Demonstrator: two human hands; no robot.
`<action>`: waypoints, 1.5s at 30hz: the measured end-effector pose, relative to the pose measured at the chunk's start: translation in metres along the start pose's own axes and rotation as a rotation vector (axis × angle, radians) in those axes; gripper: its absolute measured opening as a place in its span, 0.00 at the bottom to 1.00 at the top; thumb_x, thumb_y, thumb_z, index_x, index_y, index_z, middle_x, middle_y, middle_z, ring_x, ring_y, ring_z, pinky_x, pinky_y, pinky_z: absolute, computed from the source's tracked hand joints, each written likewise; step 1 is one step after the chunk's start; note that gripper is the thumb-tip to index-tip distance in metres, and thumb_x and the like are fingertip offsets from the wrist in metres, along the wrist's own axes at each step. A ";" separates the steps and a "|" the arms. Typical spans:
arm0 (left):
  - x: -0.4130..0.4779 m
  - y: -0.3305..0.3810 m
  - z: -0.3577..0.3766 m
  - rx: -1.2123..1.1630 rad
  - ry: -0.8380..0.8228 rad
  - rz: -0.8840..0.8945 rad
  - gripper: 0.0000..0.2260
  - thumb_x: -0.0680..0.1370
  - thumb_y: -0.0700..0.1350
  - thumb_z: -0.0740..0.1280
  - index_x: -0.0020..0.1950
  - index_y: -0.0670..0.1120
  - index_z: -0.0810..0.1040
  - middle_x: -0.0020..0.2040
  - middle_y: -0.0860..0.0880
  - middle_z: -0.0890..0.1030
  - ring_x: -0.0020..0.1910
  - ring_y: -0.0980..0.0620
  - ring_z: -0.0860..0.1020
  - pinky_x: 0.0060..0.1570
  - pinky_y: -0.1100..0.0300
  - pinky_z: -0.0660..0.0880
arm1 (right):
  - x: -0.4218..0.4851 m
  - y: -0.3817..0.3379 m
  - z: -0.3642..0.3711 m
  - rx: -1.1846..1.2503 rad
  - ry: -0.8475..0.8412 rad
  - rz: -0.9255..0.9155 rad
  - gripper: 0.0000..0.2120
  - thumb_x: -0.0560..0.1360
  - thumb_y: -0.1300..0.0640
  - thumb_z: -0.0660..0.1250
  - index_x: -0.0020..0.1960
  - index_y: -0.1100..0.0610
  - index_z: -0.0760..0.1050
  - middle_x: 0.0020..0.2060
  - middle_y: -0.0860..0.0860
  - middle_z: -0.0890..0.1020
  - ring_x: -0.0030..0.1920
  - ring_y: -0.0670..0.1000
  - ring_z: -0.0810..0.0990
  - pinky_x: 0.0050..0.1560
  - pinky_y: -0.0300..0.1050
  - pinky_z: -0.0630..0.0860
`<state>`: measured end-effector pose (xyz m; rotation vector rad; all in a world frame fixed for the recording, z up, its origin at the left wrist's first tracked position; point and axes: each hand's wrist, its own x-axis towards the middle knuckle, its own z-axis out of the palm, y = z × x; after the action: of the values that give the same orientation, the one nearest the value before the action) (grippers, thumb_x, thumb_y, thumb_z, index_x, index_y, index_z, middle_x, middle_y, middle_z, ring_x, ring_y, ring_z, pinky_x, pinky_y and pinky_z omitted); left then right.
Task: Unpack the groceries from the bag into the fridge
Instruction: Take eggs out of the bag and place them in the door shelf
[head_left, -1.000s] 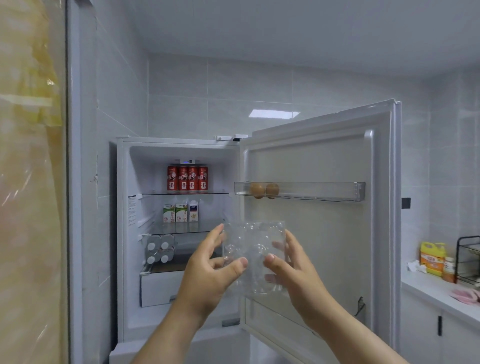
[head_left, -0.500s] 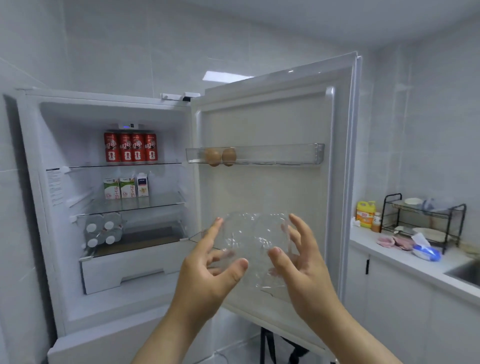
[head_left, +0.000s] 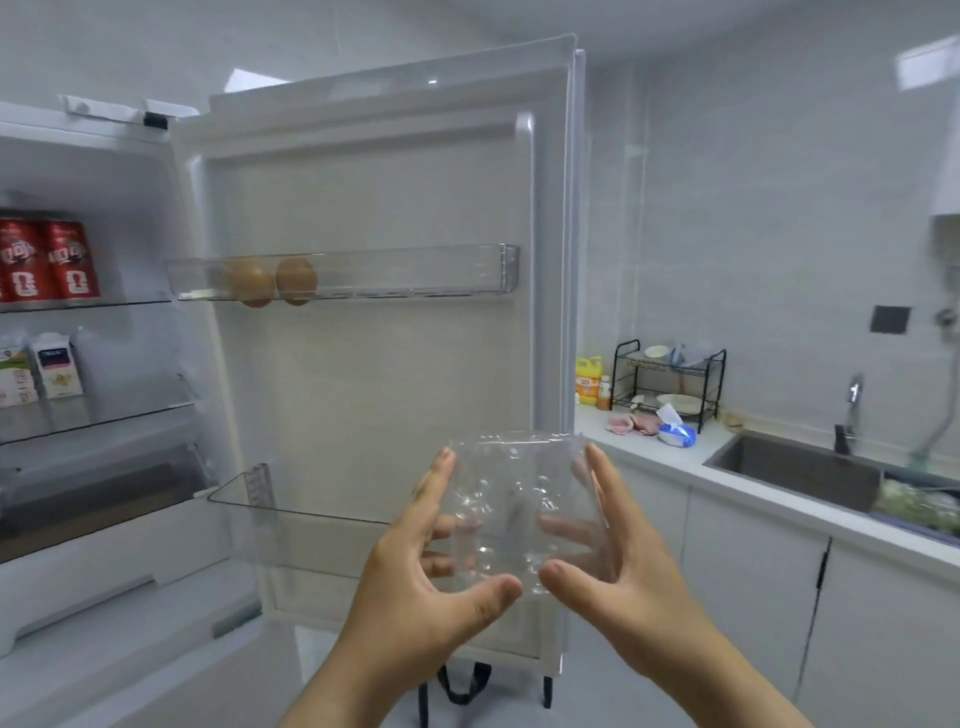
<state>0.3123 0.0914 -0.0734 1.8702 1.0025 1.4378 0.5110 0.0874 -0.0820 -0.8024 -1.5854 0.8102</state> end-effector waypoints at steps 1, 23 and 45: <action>0.004 -0.002 0.006 -0.014 -0.022 0.012 0.44 0.57 0.60 0.78 0.68 0.75 0.61 0.62 0.53 0.80 0.54 0.59 0.81 0.47 0.70 0.75 | -0.003 0.001 -0.005 -0.003 0.015 0.019 0.50 0.60 0.40 0.79 0.71 0.27 0.51 0.68 0.25 0.63 0.63 0.43 0.78 0.52 0.42 0.80; 0.015 0.021 0.229 -0.370 -0.652 0.102 0.46 0.60 0.55 0.81 0.69 0.74 0.56 0.54 0.53 0.79 0.50 0.61 0.81 0.42 0.70 0.77 | -0.151 -0.038 -0.142 -0.438 0.703 0.273 0.48 0.62 0.41 0.73 0.73 0.26 0.48 0.71 0.26 0.58 0.63 0.38 0.76 0.55 0.40 0.80; -0.220 0.192 0.410 -0.825 -1.547 0.329 0.46 0.59 0.58 0.75 0.73 0.71 0.59 0.59 0.65 0.79 0.55 0.61 0.79 0.50 0.66 0.75 | -0.446 -0.183 -0.109 -0.724 1.654 0.344 0.44 0.66 0.54 0.74 0.70 0.28 0.53 0.59 0.17 0.66 0.61 0.42 0.78 0.50 0.44 0.81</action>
<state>0.7188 -0.1966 -0.1444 1.7414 -0.5806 0.0956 0.6682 -0.3773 -0.1440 -1.6448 -0.1461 -0.3671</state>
